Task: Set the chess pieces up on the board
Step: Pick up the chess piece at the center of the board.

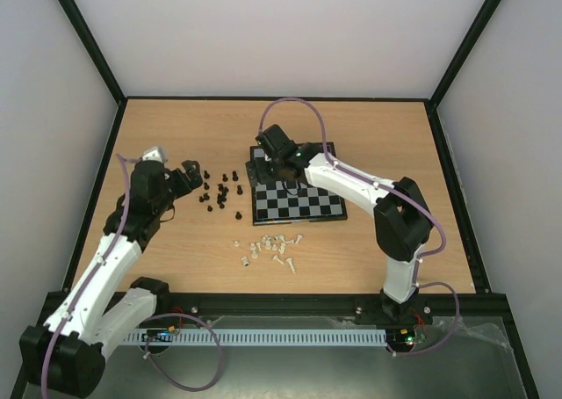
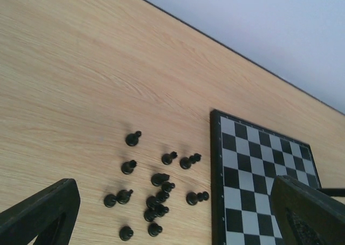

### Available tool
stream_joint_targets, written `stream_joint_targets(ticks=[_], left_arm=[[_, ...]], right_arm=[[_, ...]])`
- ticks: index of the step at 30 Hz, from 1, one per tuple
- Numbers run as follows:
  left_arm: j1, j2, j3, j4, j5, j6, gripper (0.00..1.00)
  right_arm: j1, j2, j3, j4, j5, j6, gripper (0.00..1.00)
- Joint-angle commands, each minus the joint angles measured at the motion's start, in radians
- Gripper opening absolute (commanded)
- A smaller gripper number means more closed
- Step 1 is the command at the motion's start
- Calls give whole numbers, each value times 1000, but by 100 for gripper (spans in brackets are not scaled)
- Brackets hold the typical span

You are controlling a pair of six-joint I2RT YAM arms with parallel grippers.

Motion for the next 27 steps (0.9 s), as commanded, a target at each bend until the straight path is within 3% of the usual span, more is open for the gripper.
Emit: stream_joint_targets(ticks=[1, 8, 10, 13, 20, 27], left_arm=[[-3, -125, -132, 109, -109, -40, 100], [-8, -15, -106, 116, -131, -43, 100], [-12, -10, -109, 120, -139, -46, 99], [-15, -15, -123, 141, -148, -46, 99], [-17, -36, -132, 111, -179, -40, 100], [-17, -62, -139, 98, -197, -38, 99]], right_arm=[[17, 81, 51, -34, 20, 21, 99], [60, 197, 209, -110, 33, -12, 77], [70, 239, 263, -131, 36, -16, 64], [85, 320, 372, -187, 49, -27, 53], [130, 455, 532, -287, 123, -33, 43], [135, 486, 545, -333, 132, -1, 34]])
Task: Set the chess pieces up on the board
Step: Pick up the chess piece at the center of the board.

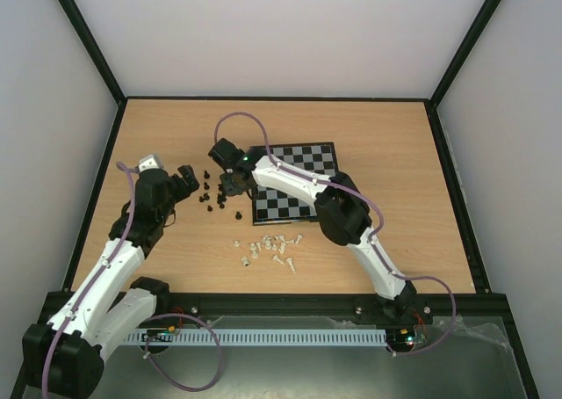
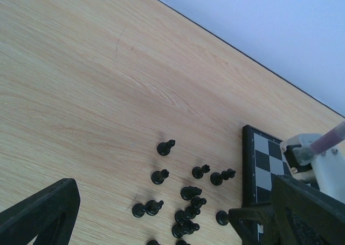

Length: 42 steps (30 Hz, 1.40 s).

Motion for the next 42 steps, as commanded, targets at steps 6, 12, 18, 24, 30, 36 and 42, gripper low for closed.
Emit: stream_joint_targets(ticks=[6, 12, 18, 24, 30, 36, 42], left_arm=[[-4, -7, -4, -7, -24, 0, 100], [-4, -3, -7, 3, -22, -2, 100], [-4, 2, -8, 13, -20, -5, 99], [-4, 5, -10, 17, -19, -6, 100], [-4, 6, -10, 19, -20, -6, 99], [-4, 1, -10, 18, -21, -6, 99], [-3, 2, -12, 22, -18, -8, 100]], right_arm=[[5, 12, 9, -105, 23, 19, 28], [5, 32, 11, -89, 29, 12, 24], [5, 43, 15, -83, 12, 8, 26], [5, 48, 17, -75, 2, 4, 26], [5, 61, 23, -74, 0, 3, 22], [5, 70, 36, -78, 6, 1, 17], [5, 72, 50, -78, 15, -2, 10]])
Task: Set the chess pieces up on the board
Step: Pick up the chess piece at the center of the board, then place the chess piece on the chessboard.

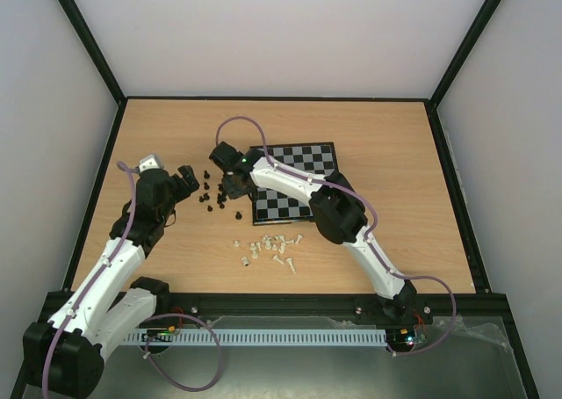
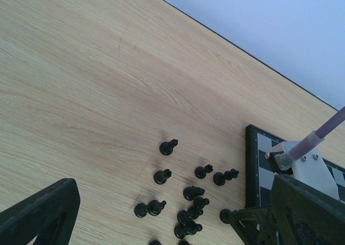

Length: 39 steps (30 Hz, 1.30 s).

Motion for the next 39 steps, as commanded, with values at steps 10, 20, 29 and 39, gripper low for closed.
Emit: stream_joint_targets(ticks=[10, 20, 29, 39], left_arm=[[-4, -4, -11, 18, -3, -3, 99], [-4, -23, -1, 3, 5, 1, 99], [-6, -7, -4, 21, 24, 0, 100], [-9, 7, -3, 30, 22, -2, 100]], right_arm=[[-32, -69, 51, -68, 90, -18, 9], [-222, -133, 93, -150, 70, -28, 9], [-337, -40, 215, -177, 70, -65, 9], [-353, 33, 249, -222, 54, -90, 9]])
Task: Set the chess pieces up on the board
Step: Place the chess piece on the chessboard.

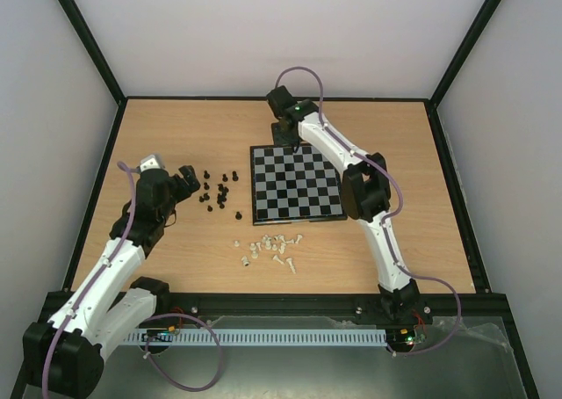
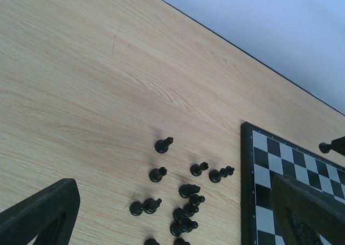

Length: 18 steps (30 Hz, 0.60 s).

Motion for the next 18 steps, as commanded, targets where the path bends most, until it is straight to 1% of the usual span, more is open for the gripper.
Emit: stream_joint_targets(ticks=[1, 18], left_arm=[[-9, 11, -2, 27, 3, -2, 99], [-25, 35, -4, 38, -10, -6, 100]], right_arm=[[-3, 51, 32, -100, 0, -25, 9], [-26, 107, 38, -73, -39, -30, 9]])
